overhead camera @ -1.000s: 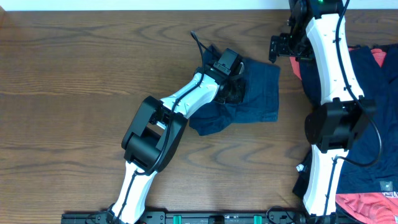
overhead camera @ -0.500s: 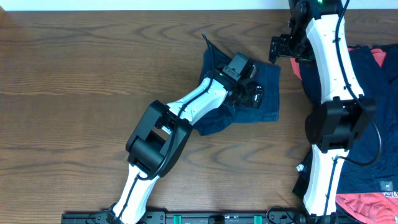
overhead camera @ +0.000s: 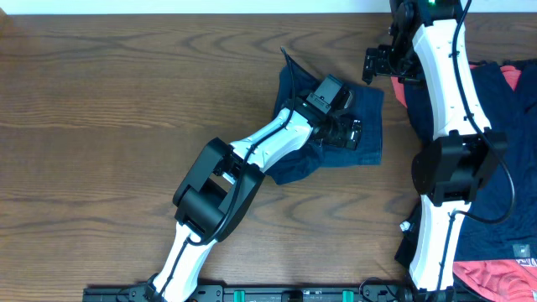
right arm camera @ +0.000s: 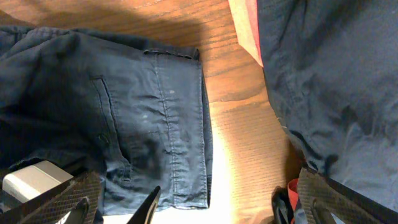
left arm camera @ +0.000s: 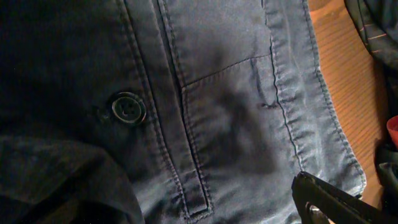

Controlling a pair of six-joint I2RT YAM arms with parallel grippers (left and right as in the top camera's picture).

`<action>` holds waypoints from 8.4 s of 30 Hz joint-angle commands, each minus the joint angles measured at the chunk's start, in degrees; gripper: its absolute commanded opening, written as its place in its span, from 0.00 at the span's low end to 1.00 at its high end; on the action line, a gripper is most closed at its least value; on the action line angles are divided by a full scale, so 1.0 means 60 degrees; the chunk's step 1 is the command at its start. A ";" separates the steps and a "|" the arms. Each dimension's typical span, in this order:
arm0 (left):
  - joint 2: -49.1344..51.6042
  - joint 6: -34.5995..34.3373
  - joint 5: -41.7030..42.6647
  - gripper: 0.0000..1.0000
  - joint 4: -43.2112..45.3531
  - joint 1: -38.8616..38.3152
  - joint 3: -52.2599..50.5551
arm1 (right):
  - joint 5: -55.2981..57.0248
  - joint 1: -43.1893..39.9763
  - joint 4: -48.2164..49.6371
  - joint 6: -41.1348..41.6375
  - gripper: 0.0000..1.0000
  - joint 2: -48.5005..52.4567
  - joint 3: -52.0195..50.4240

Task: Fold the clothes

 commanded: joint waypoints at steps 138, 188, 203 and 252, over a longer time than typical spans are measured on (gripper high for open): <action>-0.1333 -0.2084 0.2565 0.42 0.3238 0.0900 -0.0022 | 0.0597 -0.3140 -0.0040 0.0095 0.99 -0.0109 -0.1617; 0.1596 0.2375 0.8568 0.06 0.0415 0.3614 -0.0025 | 0.0423 -0.3111 -0.0382 -0.0015 0.99 -0.0109 -0.1617; 0.1581 0.1555 0.8484 0.06 0.0095 0.5974 -0.0025 | 0.0419 -0.3024 -0.0477 -0.0080 0.99 -0.0109 -0.1617; 0.0029 0.0098 0.6069 0.06 0.0863 0.5566 -0.0022 | 0.0331 -0.0831 0.0015 -0.0801 0.99 -0.0109 -0.1617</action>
